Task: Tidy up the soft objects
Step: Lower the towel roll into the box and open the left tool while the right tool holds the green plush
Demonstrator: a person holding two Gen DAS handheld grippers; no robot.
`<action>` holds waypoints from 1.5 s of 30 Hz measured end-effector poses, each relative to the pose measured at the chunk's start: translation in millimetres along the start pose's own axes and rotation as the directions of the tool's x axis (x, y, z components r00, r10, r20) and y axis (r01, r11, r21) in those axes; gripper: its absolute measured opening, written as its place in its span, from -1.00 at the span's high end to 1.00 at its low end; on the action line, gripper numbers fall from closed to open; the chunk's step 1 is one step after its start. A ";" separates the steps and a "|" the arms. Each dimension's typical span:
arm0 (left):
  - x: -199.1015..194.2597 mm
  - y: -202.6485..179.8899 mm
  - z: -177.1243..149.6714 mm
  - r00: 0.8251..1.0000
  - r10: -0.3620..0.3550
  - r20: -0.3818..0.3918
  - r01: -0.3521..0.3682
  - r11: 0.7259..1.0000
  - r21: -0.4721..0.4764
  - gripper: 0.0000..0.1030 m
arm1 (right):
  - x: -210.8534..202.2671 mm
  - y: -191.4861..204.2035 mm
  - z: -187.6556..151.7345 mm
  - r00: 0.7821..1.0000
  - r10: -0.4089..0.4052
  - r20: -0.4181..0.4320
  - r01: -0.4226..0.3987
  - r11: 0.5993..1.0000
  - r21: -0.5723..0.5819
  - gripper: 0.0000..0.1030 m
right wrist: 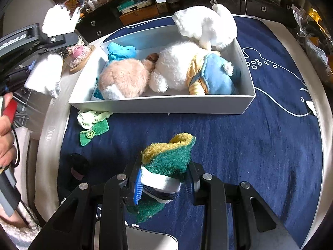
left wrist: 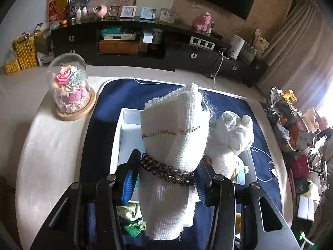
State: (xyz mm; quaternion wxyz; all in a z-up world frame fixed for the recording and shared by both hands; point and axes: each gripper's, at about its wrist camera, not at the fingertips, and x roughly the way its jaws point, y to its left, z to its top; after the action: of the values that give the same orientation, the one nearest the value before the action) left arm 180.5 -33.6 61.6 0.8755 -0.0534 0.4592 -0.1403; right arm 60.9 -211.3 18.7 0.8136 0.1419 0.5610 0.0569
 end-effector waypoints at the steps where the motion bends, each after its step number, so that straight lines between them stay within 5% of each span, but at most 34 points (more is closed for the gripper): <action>1: 2.9 0.9 0.5 1.000 0.002 0.004 -0.002 1.000 -0.001 0.07 | 0.5 0.2 -0.5 1.000 -0.001 -0.001 0.001 1.000 -0.001 -1.00; 28: 64.1 5.3 -8.3 0.984 0.175 -0.031 -0.173 0.984 0.051 0.04 | 10.7 8.6 -1.1 1.000 -0.014 -0.024 0.014 1.000 -0.021 -1.00; 45: 42.8 8.8 -3.1 0.976 0.216 0.040 -0.217 0.975 0.051 -0.18 | 10.5 10.5 -0.9 1.000 -0.006 -0.018 0.006 1.000 -0.018 -1.00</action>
State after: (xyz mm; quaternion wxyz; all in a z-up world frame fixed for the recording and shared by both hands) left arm 202.8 -37.7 24.1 0.8944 0.0187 0.4434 -0.0557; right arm 64.6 -198.5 12.1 0.8100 0.1322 0.5681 0.0607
